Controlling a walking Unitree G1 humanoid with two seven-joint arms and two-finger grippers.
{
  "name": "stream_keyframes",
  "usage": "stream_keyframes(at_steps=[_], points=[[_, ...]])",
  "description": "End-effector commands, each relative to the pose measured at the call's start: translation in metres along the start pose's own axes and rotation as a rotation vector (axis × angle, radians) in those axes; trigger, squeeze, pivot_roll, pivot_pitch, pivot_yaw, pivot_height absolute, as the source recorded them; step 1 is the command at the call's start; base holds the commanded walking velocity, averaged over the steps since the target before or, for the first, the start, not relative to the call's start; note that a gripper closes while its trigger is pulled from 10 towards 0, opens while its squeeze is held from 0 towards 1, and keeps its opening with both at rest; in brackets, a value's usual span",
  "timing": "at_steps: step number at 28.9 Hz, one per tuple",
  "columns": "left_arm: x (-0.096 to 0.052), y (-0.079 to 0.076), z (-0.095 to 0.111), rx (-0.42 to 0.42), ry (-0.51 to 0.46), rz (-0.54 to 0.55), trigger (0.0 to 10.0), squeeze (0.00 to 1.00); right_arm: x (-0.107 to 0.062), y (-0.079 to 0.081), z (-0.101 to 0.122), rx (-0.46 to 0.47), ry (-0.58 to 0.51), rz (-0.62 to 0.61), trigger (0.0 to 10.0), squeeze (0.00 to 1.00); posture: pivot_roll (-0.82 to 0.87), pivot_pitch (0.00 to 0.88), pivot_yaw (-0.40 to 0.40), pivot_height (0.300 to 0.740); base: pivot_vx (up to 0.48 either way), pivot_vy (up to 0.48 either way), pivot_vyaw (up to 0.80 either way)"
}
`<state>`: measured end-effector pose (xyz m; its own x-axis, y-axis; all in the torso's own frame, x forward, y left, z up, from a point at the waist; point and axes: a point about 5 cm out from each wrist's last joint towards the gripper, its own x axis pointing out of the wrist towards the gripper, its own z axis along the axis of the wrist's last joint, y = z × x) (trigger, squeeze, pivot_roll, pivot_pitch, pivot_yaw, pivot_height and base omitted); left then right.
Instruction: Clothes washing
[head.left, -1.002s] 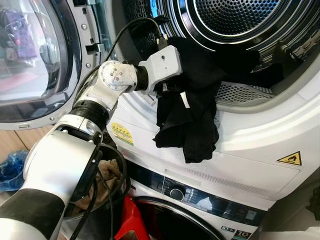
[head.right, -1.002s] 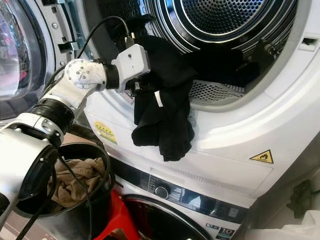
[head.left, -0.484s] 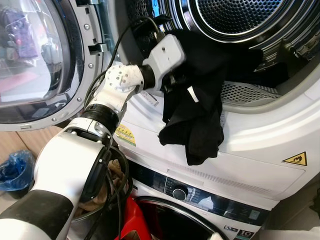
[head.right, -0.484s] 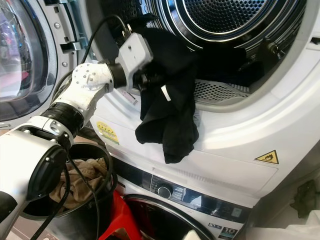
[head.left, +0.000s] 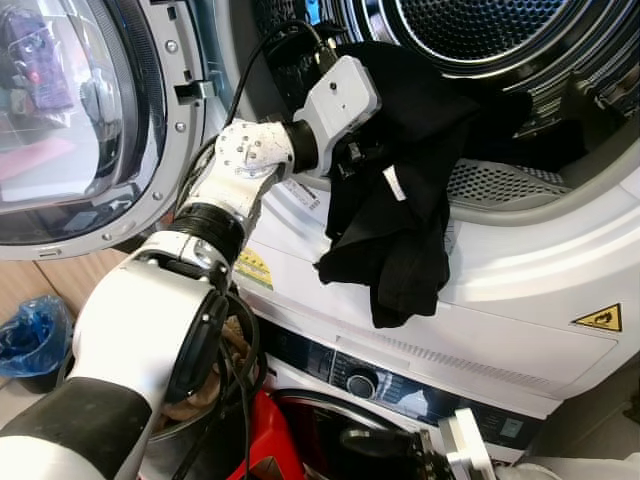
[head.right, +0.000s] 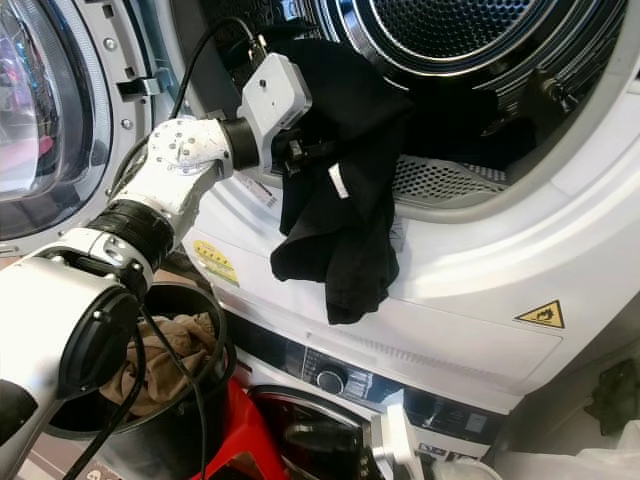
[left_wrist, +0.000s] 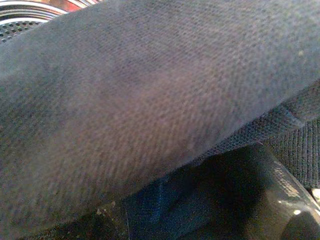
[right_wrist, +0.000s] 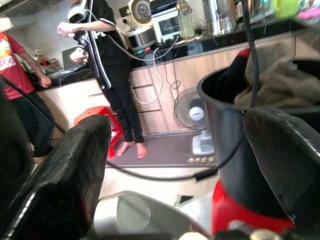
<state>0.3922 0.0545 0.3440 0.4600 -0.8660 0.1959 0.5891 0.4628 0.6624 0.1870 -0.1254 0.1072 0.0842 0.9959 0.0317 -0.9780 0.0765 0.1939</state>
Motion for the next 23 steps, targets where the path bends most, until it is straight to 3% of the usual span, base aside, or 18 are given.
stream_keyframes(at_steps=[1, 4, 5, 8, 15, 19, 23], points=[[-0.001, 0.000, 0.000, -0.004, -0.001, -0.013, 10.0, 0.00, 0.011, -0.013, 0.024, -0.134, -0.040, -0.088, 10.0, 0.00, -0.07, 0.028, 0.047, 0.740, 0.000, 0.000, 0.00], [-0.001, -0.002, -0.001, -0.010, 0.000, -0.025, 10.0, 0.00, 0.033, -0.028, 0.043, -0.224, -0.093, -0.162, 10.0, 0.00, -0.07, 0.026, 0.047, 0.740, 0.000, 0.000, 0.00], [-0.001, -0.002, -0.001, -0.010, 0.000, -0.025, 10.0, 0.00, 0.033, -0.028, 0.043, -0.224, -0.093, -0.162, 10.0, 0.00, -0.07, 0.026, 0.047, 0.740, 0.000, 0.000, 0.00], [0.000, -0.004, -0.002, -0.011, -0.003, -0.036, 10.0, 0.00, 0.055, -0.022, 0.055, -0.252, -0.141, -0.103, 10.0, 0.00, -0.06, 0.017, 0.047, 0.740, 0.000, 0.000, 0.00], [0.001, -0.005, -0.001, -0.012, -0.010, -0.049, 10.0, 0.00, 0.065, -0.012, 0.061, -0.284, -0.150, -0.049, 10.0, 0.00, -0.06, 0.008, 0.045, 0.740, 0.000, 0.000, 0.00], [0.001, -0.006, -0.001, -0.010, -0.013, -0.058, 10.0, 0.00, 0.079, -0.038, 0.079, -0.475, -0.116, -0.264, 10.0, 0.00, -0.06, 0.000, 0.044, 0.740, 0.000, 0.000, 0.00], [0.002, -0.006, 0.000, -0.009, -0.015, -0.064, 10.0, 0.00, 0.085, -0.044, 0.085, -0.542, -0.114, -0.321, 10.0, 0.00, -0.05, 0.001, 0.044, 0.740, 0.000, 0.000, 0.00]])
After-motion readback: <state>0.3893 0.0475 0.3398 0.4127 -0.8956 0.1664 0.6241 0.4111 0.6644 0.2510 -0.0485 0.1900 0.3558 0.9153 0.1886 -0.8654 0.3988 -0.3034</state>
